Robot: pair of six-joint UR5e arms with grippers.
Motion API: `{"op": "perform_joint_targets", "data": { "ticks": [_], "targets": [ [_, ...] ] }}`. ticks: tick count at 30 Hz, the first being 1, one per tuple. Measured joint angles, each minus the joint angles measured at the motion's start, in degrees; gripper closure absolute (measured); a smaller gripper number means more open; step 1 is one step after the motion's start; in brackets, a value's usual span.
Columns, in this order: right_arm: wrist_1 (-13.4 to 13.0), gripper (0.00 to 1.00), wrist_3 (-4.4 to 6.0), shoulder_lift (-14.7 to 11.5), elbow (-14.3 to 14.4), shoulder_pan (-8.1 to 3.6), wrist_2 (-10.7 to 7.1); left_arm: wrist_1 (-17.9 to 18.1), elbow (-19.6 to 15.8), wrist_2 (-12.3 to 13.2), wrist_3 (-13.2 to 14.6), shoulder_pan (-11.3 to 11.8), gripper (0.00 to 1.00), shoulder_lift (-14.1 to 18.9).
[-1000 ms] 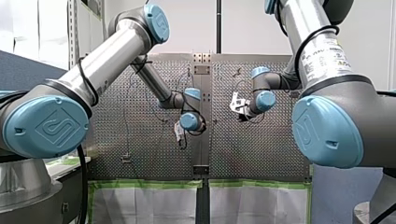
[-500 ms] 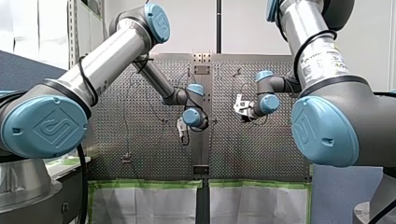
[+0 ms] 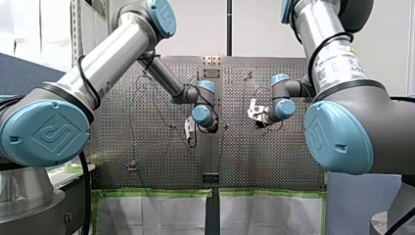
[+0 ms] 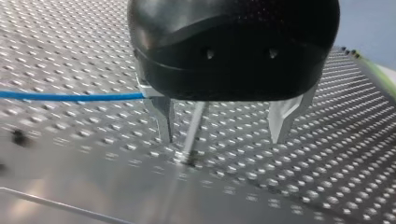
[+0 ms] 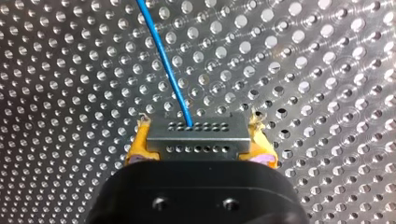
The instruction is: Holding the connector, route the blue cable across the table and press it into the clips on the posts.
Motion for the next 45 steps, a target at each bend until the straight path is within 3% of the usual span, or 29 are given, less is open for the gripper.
{"op": "perform_joint_targets", "data": {
  "ticks": [6,11,21,29,36,45],
  "targets": [
    [0.1,1.0,0.07,0.0,0.0,-0.56,-0.07,-3.3,-0.2,-0.5,2.0,-1.2,0.0,2.0],
    [0.1,1.0,0.09,-0.1,0.0,-0.98,-0.1,-5.4,-0.7,-1.8,2.9,-3.6,0.0,2.3],
    [0.3,1.0,0.09,-0.3,0.0,-1.76,-0.33,-6.1,-2.3,-3.7,3.6,-6.4,0.0,3.3],
    [1.0,1.0,0.04,-0.6,0.0,-2.7,-0.45,-4.1,-2.3,-4.5,2.7,-9.9,0.0,4.1],
    [1.6,1.0,0.01,-1.7,0.0,-3.81,-0.53,-0.9,0.6,-6.9,0.8,-13.9,0.0,3.1],
    [2.0,1.0,0.39,-3.6,0.2,-4.68,-0.92,-4.6,5.5,-8.7,0.4,-14.9,0.0,-1.5]
  ]
}}
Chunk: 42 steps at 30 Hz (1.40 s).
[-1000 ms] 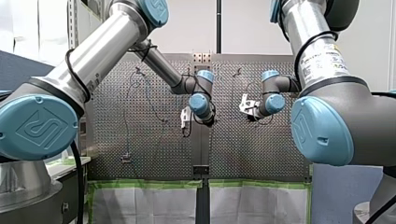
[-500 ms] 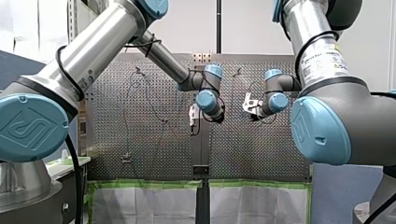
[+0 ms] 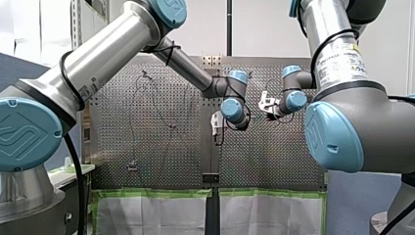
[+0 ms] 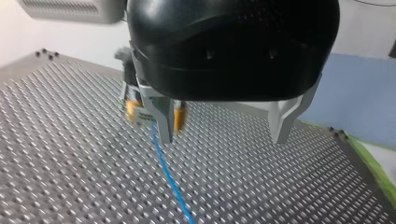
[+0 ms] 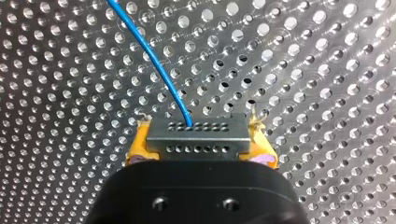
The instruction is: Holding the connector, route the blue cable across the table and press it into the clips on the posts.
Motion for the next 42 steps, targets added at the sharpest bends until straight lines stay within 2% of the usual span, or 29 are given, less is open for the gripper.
{"op": "perform_joint_targets", "data": {
  "ticks": [3,7,16,23,29,34,42],
  "targets": [
    [0.0,1.0,0.02,0.0,0.1,-0.12,-0.11,-1.4,1.7,-1.3,-0.1,0.1,0.0,-1.7],
    [0.0,1.0,0.04,0.0,0.2,-0.28,-0.15,-1.4,4.4,-3.3,-0.1,0.2,0.0,-4.1],
    [-0.1,1.0,0.03,0.0,0.2,-0.34,-0.24,-0.7,9.8,-4.7,-0.4,0.2,0.0,-5.3],
    [-0.1,1.0,0.04,0.0,0.2,-0.35,-0.58,-0.5,10.7,-4.6,-0.5,0.3,0.0,-6.7],
    [-0.2,1.0,0.04,0.0,0.2,-0.35,-0.89,-0.3,12.3,-5.4,-0.5,1.3,0.0,-8.5],
    [-0.2,1.0,0.04,0.0,0.2,-0.35,-1.16,0.6,13.0,-6.0,-0.5,2.0,0.0,-8.9],
    [-0.2,1.0,0.04,0.0,0.2,-0.34,-1.56,1.1,13.1,-5.2,-0.6,2.2,0.0,-9.0]
  ]
}}
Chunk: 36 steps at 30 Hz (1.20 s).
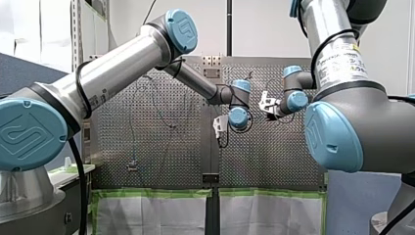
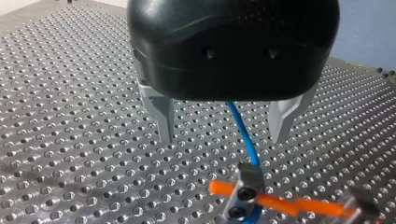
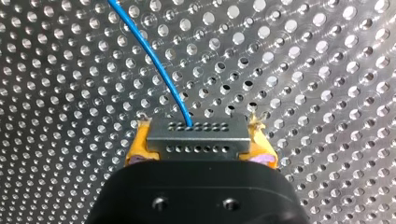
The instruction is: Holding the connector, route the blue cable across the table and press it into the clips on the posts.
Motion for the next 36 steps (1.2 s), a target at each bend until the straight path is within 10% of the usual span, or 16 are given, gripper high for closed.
{"op": "perform_joint_targets", "data": {
  "ticks": [15,17,21,23,36],
  "targets": [
    [-0.1,1.0,-0.01,0.0,0.0,0.34,-1.14,-2.0,2.1,1.3,-1.3,0.8,0.05,-0.8],
    [-0.1,1.0,-0.04,-0.1,0.0,0.35,-1.16,-2.9,2.3,0.8,-1.3,0.6,0.44,-0.8],
    [-0.1,1.0,-0.21,-0.1,0.0,0.36,-1.58,-3.7,2.6,0.2,-1.3,0.4,0.71,-0.8],
    [-0.1,1.0,-0.3,-0.2,0.0,0.36,-1.81,-3.8,2.7,0.1,-1.3,0.3,1.0,-0.8],
    [-0.1,1.0,-0.28,-2.1,-0.2,0.3,-2.33,-6.0,4.9,-1.4,-1.7,-0.3,1.0,-0.3]
  ]
}}
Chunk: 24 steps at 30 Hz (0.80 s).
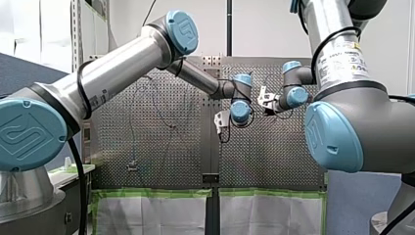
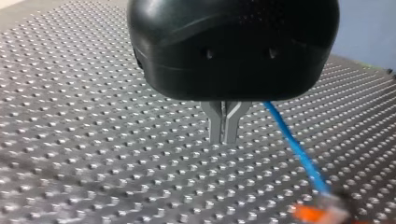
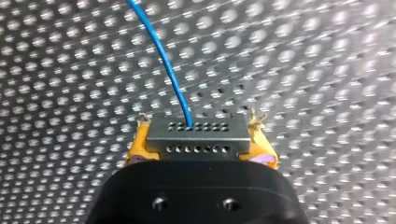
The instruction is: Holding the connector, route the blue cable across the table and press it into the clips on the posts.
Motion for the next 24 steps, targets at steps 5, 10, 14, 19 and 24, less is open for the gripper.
{"op": "perform_joint_targets", "data": {
  "ticks": [5,10,14,19,24],
  "targets": [
    [0.2,1.0,0.16,-2.2,-0.2,-0.18,-0.25,-0.8,0.9,-2.0,0.0,-0.5,1.0,1.6],
    [0.3,1.0,0.28,-3.0,-0.4,-0.22,-0.66,-0.9,1.0,-2.2,-0.2,-0.8,0.76,2.8],
    [0.3,1.0,0.36,-3.1,-0.4,-0.15,-0.72,-1.1,1.0,-2.1,-0.5,-0.9,0.54,2.9],
    [0.3,1.0,0.44,-3.1,-0.4,-0.19,-0.74,-1.1,1.0,-2.3,-0.7,-1.1,0.76,2.9],
    [0.3,1.0,0.45,-3.1,-0.4,-0.27,-0.74,-1.1,1.0,-2.4,-0.9,-1.2,1.0,2.9]
  ]
}}
